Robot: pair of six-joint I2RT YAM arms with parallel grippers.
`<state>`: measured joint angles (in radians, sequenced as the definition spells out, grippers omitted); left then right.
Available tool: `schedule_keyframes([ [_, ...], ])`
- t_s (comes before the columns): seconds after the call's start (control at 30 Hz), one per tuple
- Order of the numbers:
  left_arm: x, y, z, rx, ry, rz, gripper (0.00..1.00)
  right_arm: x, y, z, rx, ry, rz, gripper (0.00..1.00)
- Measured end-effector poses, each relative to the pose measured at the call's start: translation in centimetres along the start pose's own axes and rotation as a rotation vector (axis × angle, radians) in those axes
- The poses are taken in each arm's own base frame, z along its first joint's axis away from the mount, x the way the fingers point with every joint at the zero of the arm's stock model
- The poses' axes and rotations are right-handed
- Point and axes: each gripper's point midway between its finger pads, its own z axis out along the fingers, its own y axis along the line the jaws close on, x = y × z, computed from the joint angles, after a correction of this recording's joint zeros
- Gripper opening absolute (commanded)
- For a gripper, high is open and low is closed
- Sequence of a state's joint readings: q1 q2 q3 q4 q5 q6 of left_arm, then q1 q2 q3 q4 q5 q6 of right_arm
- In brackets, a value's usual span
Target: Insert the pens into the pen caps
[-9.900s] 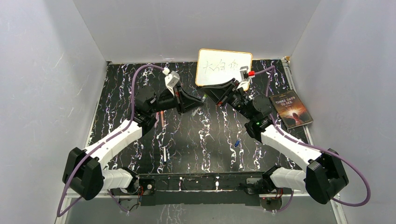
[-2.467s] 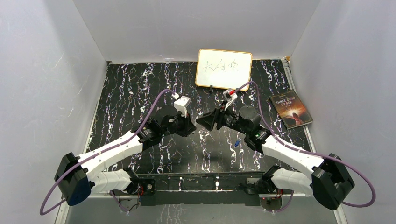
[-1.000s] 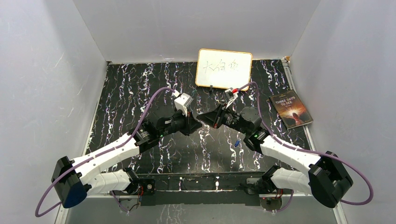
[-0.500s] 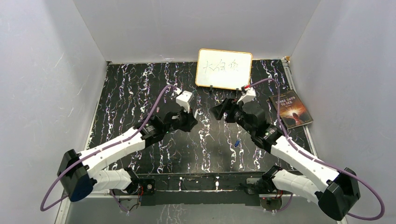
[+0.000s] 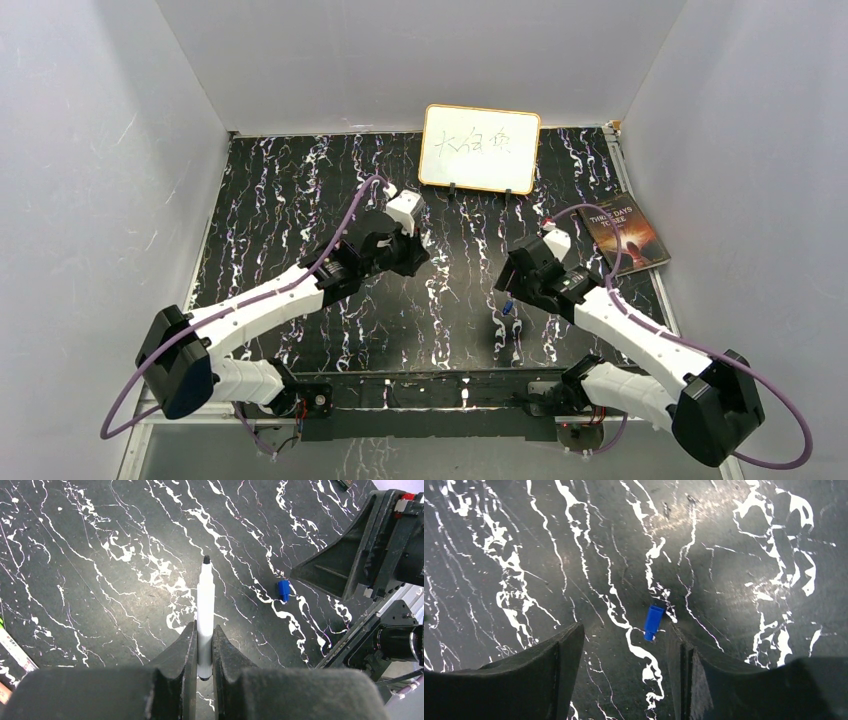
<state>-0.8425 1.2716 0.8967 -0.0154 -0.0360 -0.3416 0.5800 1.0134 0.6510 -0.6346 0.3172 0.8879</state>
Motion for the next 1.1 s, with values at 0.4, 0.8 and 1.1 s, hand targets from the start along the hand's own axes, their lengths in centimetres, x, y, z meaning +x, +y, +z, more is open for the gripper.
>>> schedule_keyframes([
  [0.4, -0.2, 0.6, 0.7, 0.008, 0.009, 0.023, 0.00, 2.8, -2.5, 2.1, 0.157, 0.103, 0.008, 0.45],
  [0.8, -0.2, 0.9, 0.8, 0.012, 0.013, 0.015, 0.00, 3.7, -2.4, 3.5, 0.172, 0.132, 0.000, 0.36],
  [1.1, -0.1, 1.0, 1.0, 0.011, 0.018, 0.012, 0.00, 4.4, -2.8, 4.2, 0.178, 0.143, -0.003, 0.26],
])
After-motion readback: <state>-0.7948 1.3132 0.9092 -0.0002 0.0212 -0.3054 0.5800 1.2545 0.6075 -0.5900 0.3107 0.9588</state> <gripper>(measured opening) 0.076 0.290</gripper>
